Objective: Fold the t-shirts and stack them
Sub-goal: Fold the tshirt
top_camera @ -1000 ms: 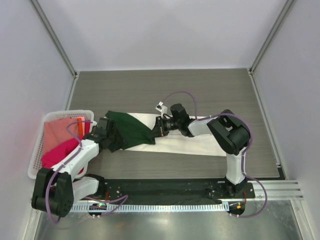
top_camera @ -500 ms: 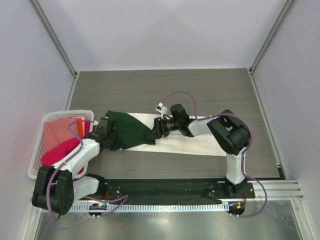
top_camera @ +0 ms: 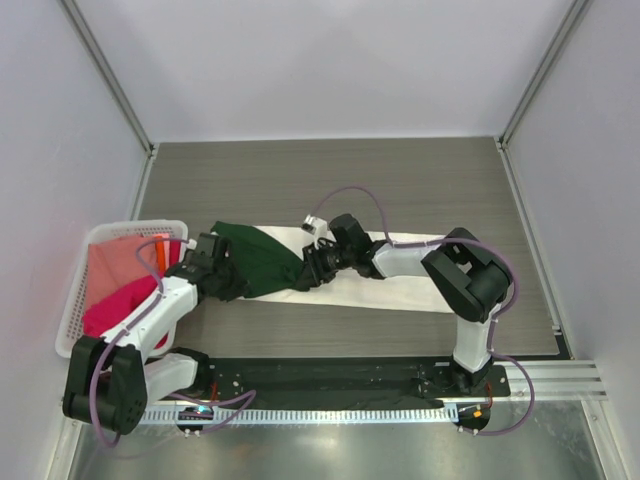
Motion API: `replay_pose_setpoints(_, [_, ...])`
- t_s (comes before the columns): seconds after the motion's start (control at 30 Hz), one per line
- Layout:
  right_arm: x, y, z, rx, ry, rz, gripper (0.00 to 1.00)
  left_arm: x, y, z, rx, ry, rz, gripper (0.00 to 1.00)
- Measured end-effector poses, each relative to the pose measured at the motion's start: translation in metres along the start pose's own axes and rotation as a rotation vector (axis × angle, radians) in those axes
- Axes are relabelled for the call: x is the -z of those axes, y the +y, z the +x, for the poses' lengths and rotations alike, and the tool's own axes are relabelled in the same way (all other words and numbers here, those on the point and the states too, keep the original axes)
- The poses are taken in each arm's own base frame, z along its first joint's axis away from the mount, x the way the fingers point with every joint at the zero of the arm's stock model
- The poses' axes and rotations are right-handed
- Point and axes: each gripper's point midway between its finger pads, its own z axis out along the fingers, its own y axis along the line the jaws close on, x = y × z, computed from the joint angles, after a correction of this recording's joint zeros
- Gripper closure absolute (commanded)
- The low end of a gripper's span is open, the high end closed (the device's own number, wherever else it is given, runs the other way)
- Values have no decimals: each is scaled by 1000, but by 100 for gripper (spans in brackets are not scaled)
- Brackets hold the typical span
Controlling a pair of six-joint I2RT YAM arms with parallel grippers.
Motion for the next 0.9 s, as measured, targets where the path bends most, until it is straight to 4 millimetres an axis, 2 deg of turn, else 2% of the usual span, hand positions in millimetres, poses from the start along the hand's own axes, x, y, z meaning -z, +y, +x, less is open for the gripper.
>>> replay_pose_setpoints(0.03, [-1,1,1,13,5,7,74,0,0,0,0,1,-1,100])
replay_pose_setpoints(0.1, [-3,2,3,33,16,23,83,0,1,1,1,4,-5,100])
replay_pose_setpoints(0.13, [-4,2,5,37,23,28,92,0,1,1,1,5,-6,100])
replay_pose_setpoints(0.2, [-4,1,7,41,33,41,98,-1,2,2,2,10,-12,100])
replay_pose_setpoints(0.4, [1,-4,5,5,27,36,99,-4,6,2,6,9,-32,100])
replay_pose_setpoints(0.7, [24,-8,-9,-146,-27,-61,99,-9,25,2,9,-23,-105,100])
replay_pose_setpoints(0.9, [28,-8,4,-215,-1,-72,99,-8,26,1,10,-35,-106,100])
